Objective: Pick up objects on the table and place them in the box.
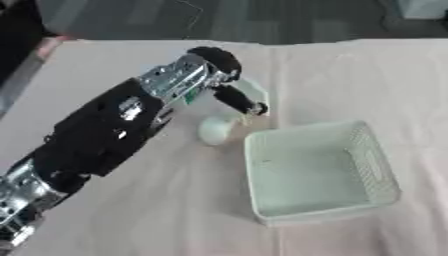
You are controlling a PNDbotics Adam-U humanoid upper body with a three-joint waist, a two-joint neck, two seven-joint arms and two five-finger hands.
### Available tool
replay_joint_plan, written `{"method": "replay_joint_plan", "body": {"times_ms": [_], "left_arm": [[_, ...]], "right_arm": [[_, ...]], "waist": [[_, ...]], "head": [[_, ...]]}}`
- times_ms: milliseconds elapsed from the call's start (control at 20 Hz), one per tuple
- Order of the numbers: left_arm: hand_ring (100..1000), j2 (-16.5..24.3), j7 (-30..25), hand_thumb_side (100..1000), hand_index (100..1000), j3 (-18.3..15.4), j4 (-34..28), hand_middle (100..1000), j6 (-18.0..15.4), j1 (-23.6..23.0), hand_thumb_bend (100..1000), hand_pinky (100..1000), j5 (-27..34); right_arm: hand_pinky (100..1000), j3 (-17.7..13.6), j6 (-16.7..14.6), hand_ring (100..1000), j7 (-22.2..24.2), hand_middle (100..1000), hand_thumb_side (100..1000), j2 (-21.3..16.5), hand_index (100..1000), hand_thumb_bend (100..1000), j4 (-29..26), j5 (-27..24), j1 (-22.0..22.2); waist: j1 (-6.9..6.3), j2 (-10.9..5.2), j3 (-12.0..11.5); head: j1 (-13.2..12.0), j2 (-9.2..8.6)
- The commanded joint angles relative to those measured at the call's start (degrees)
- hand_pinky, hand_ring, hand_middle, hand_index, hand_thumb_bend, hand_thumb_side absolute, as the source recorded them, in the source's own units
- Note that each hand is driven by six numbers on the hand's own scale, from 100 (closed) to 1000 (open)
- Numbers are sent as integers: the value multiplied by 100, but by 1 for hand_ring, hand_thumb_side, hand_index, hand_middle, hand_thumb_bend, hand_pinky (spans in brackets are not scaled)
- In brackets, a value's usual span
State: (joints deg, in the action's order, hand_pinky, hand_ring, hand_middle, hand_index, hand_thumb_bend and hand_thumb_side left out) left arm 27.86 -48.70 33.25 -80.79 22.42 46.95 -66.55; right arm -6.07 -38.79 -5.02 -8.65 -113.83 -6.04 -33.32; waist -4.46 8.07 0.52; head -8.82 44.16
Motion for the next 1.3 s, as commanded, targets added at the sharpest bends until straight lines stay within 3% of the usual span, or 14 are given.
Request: {"method": "replay_joint_plan", "body": {"times_ms": [50,400,600,900,950,1000,1050,1150,1200,1250,1300], "left_arm": [[847,-49,-327,1000,870,-84,228,874,284,5,495,793,-138],[793,-204,-36,1000,841,-137,326,834,181,-139,451,751,-75],[689,-245,389,1000,764,-132,421,748,147,-188,454,656,32],[464,-325,682,694,614,-110,784,521,28,-312,529,414,-30],[455,-339,676,686,609,-128,850,515,11,-321,533,403,-48],[361,-340,672,613,549,-166,920,453,13,-333,529,303,-64],[327,-340,685,574,525,-213,982,428,22,-342,479,263,-75],[241,-313,796,425,484,-349,1081,380,102,-351,100,148,-83],[191,-290,904,436,465,-418,1110,353,171,-354,100,100,-83],[115,-262,1016,466,445,-476,1141,275,244,-362,100,100,-81],[100,-235,1108,446,427,-521,1178,222,310,-375,100,100,-74]], "right_arm": [[595,13,6,558,31,568,1000,17,661,100,-76,-26,-115],[595,22,2,558,44,565,1000,73,661,100,-76,-53,-153],[595,34,9,558,51,564,1000,98,661,100,-76,-58,-170],[595,39,21,559,48,562,1000,128,661,100,-76,-59,-193],[595,38,23,559,47,562,1000,131,661,100,-76,-59,-195],[595,36,25,559,46,561,1000,132,661,100,-76,-58,-198],[595,36,27,559,46,561,1000,133,661,100,-76,-57,-201],[595,31,31,559,44,561,1000,131,661,100,-76,-53,-203],[595,29,35,559,44,561,1000,128,661,100,-76,-50,-202],[595,28,39,559,44,560,1000,126,661,100,-76,-47,-202],[595,27,43,559,43,559,1000,125,659,100,-76,-46,-202]], "waist": [[28,-56,8],[49,-31,62],[48,-24,86],[58,-9,111],[60,-7,114],[62,-3,116],[63,1,118],[63,4,115],[61,5,114],[58,5,113],[54,4,113]], "head": [[-93,-4],[-150,-4],[-202,-4],[-246,-4],[-256,-4],[-271,-4],[-273,-4],[-226,-4],[-203,-4],[-180,-4],[-164,-4]]}}
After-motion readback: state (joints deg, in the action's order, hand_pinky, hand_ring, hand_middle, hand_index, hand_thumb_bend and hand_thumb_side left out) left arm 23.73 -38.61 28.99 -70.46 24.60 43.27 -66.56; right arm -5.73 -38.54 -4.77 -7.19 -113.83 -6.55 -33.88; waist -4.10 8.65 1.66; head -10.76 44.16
